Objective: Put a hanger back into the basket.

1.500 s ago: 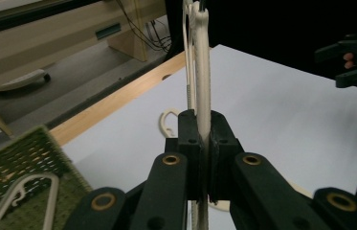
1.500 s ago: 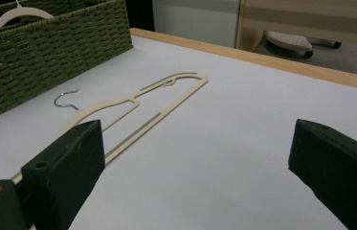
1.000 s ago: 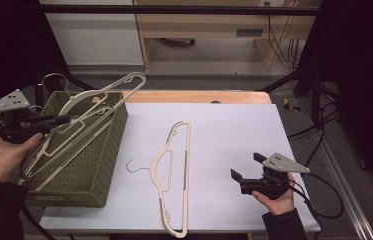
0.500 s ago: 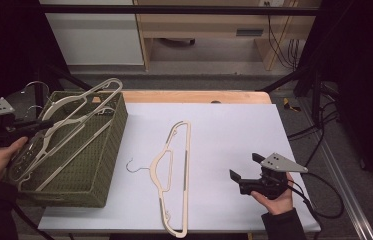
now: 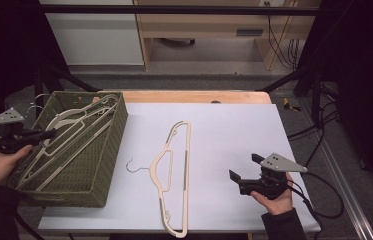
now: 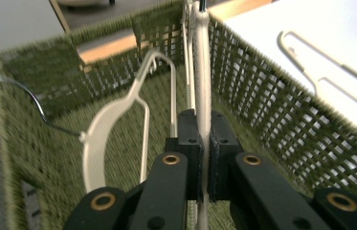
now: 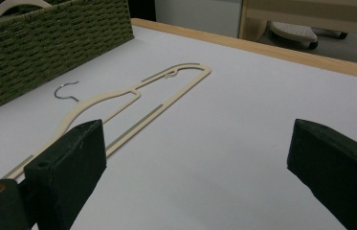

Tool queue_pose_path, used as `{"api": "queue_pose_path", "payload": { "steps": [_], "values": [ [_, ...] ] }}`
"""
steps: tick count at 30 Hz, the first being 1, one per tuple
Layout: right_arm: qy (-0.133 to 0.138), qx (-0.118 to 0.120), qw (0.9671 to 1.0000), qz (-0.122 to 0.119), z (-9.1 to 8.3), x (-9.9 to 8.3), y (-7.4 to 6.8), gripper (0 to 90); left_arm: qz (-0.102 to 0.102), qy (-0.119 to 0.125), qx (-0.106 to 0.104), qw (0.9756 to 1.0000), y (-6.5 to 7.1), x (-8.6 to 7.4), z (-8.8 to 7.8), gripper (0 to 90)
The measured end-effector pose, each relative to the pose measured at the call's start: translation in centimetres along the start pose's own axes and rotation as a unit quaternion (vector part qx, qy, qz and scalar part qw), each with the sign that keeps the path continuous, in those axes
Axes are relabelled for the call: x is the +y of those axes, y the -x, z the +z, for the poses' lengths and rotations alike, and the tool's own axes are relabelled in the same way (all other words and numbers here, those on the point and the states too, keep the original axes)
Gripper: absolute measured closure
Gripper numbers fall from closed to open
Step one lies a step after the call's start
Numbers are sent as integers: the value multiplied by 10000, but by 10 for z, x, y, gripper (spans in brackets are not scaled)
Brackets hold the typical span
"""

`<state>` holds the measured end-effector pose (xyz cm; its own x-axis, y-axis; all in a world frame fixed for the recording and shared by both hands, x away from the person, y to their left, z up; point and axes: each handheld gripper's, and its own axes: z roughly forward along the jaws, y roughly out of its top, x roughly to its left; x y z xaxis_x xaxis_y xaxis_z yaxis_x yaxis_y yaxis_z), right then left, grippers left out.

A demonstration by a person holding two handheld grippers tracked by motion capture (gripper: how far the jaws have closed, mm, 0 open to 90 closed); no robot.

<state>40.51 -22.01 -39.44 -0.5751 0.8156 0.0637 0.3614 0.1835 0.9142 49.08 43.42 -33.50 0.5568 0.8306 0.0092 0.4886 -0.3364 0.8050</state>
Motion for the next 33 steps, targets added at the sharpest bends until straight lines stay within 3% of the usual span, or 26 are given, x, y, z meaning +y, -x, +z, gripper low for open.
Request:
{"api": "queue_pose_path", "payload": {
  "steps": [10,14,16,24,27,30,32,33],
  "values": [
    [-25,22,10000,-13,1,0,0,69,-313,-436,32,9986,0,-27,32,853],
    [-29,17,10000,-16,2,-1,-1,69,-424,-566,237,9972,-4,-36,35,845],
    [-45,33,10000,-46,2,-1,0,69,-586,-519,329,9964,-7,-39,34,838],
    [-71,30,10000,-25,3,-1,-2,69,-917,-828,925,9880,-13,-43,31,803],
    [-58,23,10000,-20,3,-1,-2,69,-961,-837,999,9868,-15,-47,28,771],
    [-67,33,10000,-20,3,-1,-2,69,-949,-687,1037,9877,-13,-48,24,739],
    [-80,36,10000,-37,4,-2,-2,68,-939,-612,1087,9877,-12,-48,22,639],
    [-80,36,10000,-37,4,-2,-2,68,-974,-565,1071,9878,-12,-48,22,639]
  ]
}}
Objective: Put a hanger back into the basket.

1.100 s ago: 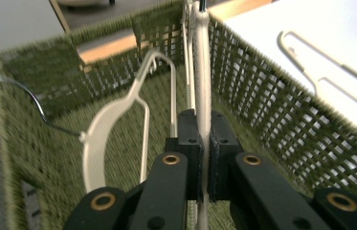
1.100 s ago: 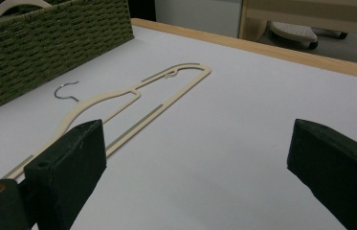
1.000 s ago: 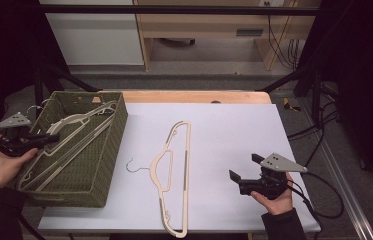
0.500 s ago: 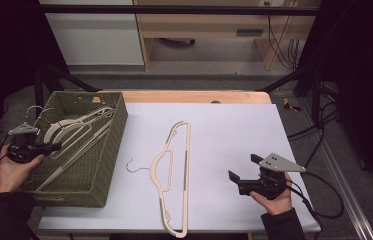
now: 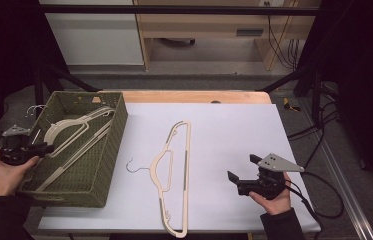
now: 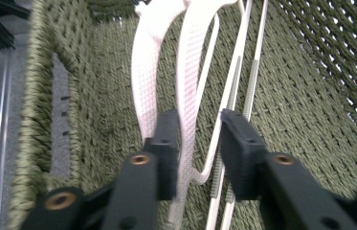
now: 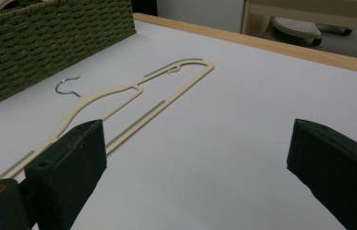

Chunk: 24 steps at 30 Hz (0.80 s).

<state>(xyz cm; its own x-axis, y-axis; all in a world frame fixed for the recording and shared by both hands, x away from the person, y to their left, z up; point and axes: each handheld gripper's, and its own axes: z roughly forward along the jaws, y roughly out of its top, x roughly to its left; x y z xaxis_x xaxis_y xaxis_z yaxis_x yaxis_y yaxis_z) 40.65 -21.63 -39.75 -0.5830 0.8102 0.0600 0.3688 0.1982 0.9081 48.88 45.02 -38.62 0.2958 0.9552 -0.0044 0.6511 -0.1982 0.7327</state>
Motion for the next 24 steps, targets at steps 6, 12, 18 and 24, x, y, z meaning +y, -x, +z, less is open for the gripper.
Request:
{"api": "queue_pose_path", "payload": {
  "steps": [6,12,18,24],
  "values": [
    [12,8,10000,-2,0,0,0,68,108,184,-84,9997,6,5,-8,587],
    [38,11,10000,-9,-1,1,-1,68,190,689,-212,9972,20,18,-25,516],
    [114,23,9999,-69,-2,2,-3,66,315,1442,-568,9874,52,29,-43,375],
    [127,79,9999,14,-1,3,-5,61,585,1938,-991,9743,96,37,-55,261]
  ]
}}
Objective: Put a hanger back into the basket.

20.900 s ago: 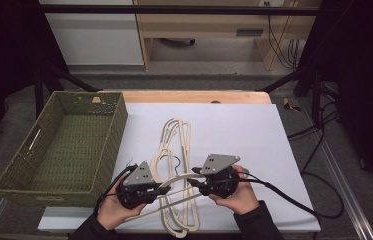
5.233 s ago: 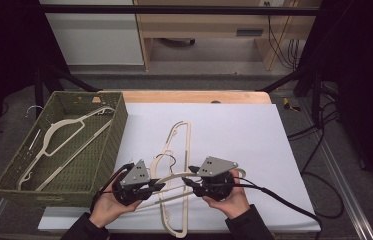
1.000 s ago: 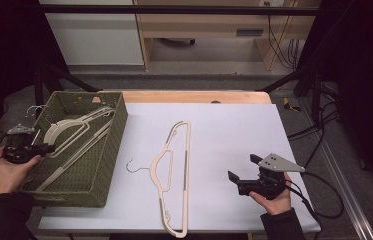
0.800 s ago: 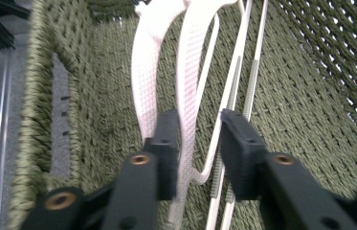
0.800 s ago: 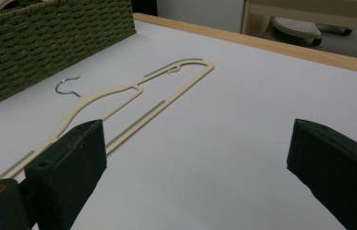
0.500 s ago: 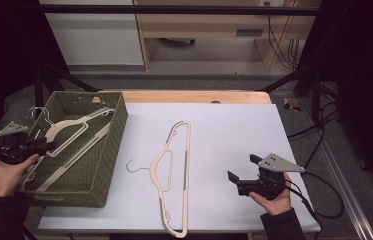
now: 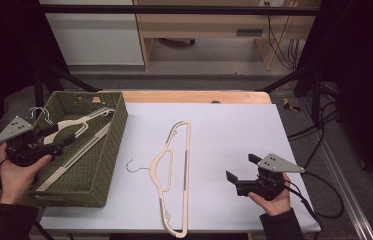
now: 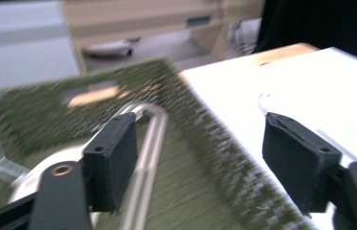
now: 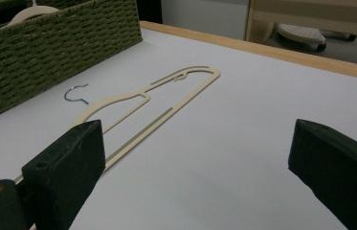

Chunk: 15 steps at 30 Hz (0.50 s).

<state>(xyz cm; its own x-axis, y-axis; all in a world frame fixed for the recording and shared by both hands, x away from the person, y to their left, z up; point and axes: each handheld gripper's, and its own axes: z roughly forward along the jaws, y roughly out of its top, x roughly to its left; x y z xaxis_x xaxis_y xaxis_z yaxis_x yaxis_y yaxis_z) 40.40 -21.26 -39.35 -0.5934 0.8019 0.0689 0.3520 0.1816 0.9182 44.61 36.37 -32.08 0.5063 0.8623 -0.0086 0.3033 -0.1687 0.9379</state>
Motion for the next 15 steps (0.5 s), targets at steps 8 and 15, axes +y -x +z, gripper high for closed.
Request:
{"api": "queue_pose_path", "payload": {
  "steps": [8,15],
  "values": [
    [-45,98,9999,-57,4,2,-9,63,201,350,-768,9962,59,-1,11,157],
    [-206,246,9992,-222,13,3,-23,73,296,233,-1167,9924,100,-21,31,126]
  ]
}}
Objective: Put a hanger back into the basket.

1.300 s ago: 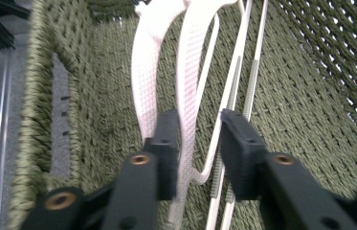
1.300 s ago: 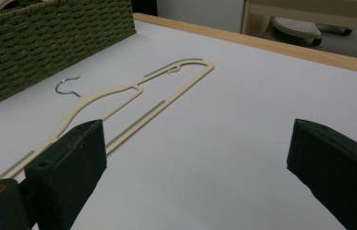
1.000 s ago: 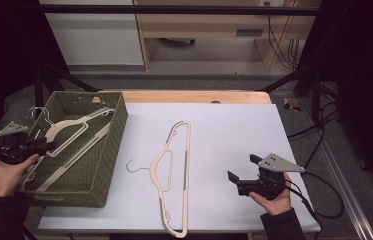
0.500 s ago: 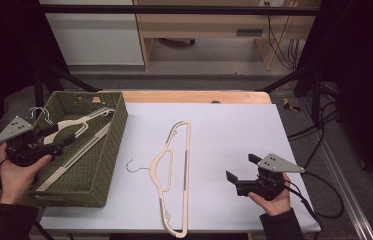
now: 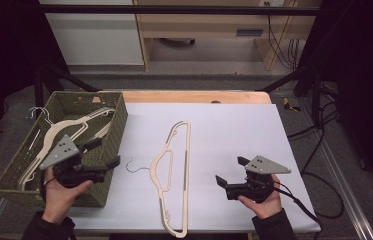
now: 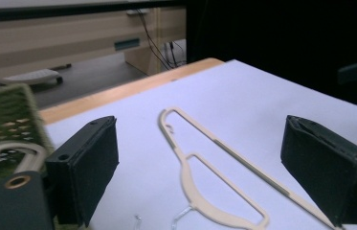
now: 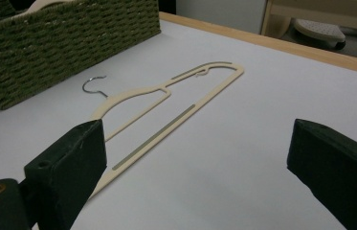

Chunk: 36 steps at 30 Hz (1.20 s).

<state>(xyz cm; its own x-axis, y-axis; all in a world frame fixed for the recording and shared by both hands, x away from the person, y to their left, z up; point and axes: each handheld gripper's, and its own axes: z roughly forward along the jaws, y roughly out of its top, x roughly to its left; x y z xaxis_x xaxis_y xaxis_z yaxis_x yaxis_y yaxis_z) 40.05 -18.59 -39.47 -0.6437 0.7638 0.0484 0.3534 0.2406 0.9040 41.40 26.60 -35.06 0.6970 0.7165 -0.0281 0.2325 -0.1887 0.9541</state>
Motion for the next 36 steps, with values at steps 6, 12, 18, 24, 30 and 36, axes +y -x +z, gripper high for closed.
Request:
{"api": "queue_pose_path", "payload": {
  "steps": [6,12,18,24,30,36],
  "values": [
    [-271,141,9994,-187,14,-3,-16,86,-6,-126,-178,9998,14,-14,15,96],
    [-447,293,9984,-211,28,-6,-33,91,-11,-90,-165,9998,19,-18,15,77],
    [-753,442,9955,-364,46,-12,-50,118,-14,-141,-161,9998,18,-21,17,78],
    [-1053,423,9926,-443,68,-21,-69,125,-25,-130,-129,9998,16,-24,16,75],
    [-1430,456,9874,-500,88,-35,-84,176,-54,-129,-74,9999,15,-24,17,71],
    [-1765,288,9814,-704,103,-45,-93,271,-41,-178,-60,9998,15,-24,17,72]
  ]
}}
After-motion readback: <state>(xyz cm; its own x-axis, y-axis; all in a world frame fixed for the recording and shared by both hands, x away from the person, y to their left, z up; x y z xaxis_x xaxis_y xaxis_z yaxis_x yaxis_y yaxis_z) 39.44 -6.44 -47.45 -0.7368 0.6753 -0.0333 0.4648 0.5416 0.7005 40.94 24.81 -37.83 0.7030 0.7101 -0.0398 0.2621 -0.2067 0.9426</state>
